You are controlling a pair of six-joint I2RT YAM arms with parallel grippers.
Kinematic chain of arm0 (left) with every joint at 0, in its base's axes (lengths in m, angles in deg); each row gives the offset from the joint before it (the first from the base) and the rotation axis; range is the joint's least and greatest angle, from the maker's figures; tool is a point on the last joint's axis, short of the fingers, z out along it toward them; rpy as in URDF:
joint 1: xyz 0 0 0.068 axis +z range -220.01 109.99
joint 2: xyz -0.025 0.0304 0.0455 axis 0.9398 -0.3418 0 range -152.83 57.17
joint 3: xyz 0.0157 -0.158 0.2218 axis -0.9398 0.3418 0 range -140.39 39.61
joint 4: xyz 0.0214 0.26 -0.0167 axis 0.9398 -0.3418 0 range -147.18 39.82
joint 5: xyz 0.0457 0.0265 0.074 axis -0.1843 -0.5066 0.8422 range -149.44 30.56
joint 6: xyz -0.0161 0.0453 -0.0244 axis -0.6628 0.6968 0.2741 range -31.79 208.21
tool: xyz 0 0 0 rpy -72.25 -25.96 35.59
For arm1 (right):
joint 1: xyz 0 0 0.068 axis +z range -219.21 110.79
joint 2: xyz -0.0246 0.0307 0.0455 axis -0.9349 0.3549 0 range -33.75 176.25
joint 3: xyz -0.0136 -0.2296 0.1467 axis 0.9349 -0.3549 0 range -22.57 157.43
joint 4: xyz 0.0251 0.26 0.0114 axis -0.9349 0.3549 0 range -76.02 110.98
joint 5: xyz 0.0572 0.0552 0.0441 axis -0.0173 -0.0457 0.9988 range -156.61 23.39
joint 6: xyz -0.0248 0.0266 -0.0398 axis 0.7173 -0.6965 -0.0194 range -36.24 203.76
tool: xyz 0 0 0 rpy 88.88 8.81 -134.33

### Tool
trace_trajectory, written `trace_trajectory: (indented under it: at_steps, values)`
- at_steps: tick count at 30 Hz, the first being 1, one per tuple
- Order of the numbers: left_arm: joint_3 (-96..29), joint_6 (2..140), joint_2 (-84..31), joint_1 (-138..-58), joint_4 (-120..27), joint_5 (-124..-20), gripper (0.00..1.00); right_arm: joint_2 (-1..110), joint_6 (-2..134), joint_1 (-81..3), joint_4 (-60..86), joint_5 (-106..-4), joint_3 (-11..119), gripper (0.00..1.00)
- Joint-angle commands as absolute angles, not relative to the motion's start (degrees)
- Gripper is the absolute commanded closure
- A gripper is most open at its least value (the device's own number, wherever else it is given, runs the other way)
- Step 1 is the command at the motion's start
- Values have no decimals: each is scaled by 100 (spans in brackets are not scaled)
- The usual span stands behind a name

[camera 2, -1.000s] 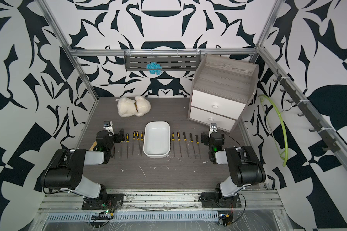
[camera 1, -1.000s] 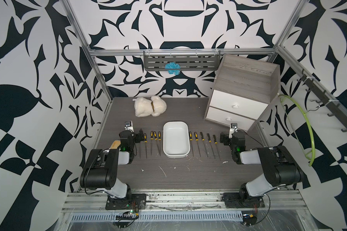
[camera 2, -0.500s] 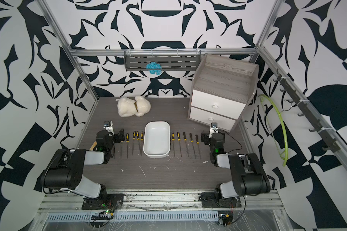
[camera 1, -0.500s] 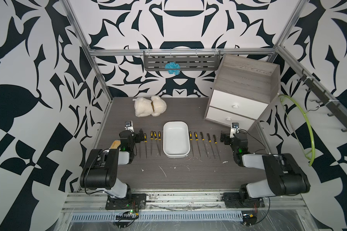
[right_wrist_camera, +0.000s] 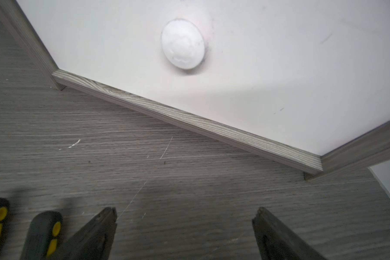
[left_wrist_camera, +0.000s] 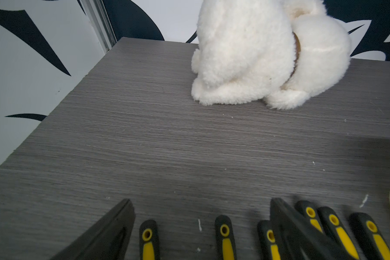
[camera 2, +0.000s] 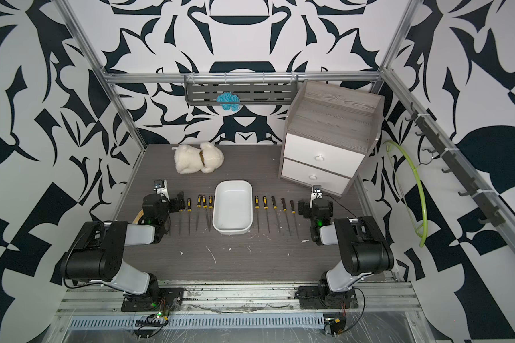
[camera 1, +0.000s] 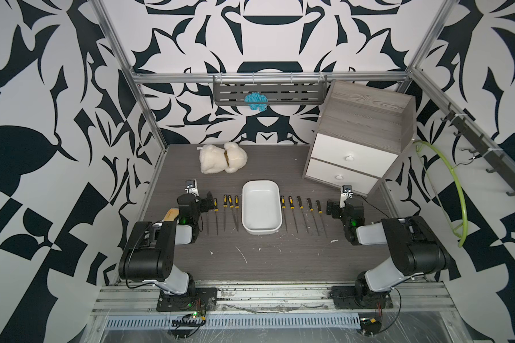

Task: Take the file tool out of the storage box
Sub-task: Reset both arms

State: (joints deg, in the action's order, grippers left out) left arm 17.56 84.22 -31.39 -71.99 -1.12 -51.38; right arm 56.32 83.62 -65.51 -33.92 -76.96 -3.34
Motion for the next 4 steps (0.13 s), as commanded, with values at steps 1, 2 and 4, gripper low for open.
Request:
trace_trajectory:
  at_steps: [1, 2, 4]
  values:
    - [1789, 8487, -3120, -7177, -8, -5188, 1, 5586, 8252, -6577, -3646, -7777, -133, 0]
    - [1790, 8487, -3117, -7177, -8, -5180, 1, 5571, 8253, -6577, -3634, -7781, -137, 1]
    - [1788, 8488, -3124, -7177, -8, -5184, 1, 5530, 8270, -6578, -3694, -7778, -193, 0]
